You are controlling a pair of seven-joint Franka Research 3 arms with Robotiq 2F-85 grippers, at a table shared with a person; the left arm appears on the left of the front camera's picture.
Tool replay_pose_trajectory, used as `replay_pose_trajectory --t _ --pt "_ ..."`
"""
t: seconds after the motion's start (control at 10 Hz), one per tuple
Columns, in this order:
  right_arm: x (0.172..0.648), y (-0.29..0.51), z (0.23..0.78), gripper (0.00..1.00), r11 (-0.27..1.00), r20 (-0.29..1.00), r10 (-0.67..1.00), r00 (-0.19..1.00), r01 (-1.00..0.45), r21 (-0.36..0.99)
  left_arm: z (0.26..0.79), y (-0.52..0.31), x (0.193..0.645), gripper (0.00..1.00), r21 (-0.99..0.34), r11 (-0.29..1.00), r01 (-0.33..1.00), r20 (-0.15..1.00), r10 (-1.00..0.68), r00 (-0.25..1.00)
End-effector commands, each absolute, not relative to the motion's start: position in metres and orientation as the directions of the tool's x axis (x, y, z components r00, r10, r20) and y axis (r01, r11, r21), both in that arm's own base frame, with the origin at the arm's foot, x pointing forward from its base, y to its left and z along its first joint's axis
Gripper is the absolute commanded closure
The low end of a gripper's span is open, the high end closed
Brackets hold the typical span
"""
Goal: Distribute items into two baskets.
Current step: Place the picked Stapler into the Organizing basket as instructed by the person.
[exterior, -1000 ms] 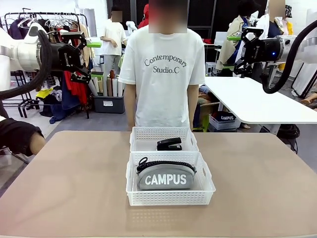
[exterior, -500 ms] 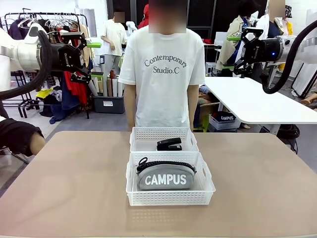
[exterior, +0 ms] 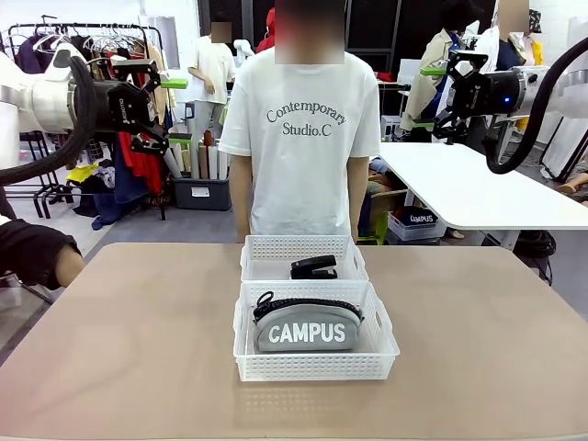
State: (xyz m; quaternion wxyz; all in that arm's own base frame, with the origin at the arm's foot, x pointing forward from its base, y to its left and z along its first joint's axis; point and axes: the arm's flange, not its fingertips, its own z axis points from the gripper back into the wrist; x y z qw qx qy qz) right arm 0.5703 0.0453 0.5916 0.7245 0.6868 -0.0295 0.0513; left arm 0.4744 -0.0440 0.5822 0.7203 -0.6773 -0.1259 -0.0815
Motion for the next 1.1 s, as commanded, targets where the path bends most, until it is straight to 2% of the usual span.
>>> replay_pose_trajectory --t 0.0,1.0 --pt "0.5689 0.0457 0.5938 0.0 0.043 0.115 0.035 0.993 -0.117 0.992 0.5832 -0.0441 0.4727 0.0 -0.955 0.067 0.29 0.293 0.053 0.955" --pt "0.5689 0.0457 0.5938 0.0 0.043 0.115 0.035 0.993 -0.117 0.992 0.5832 -0.0441 0.4727 0.0 -0.955 0.067 0.29 0.293 0.053 0.955"
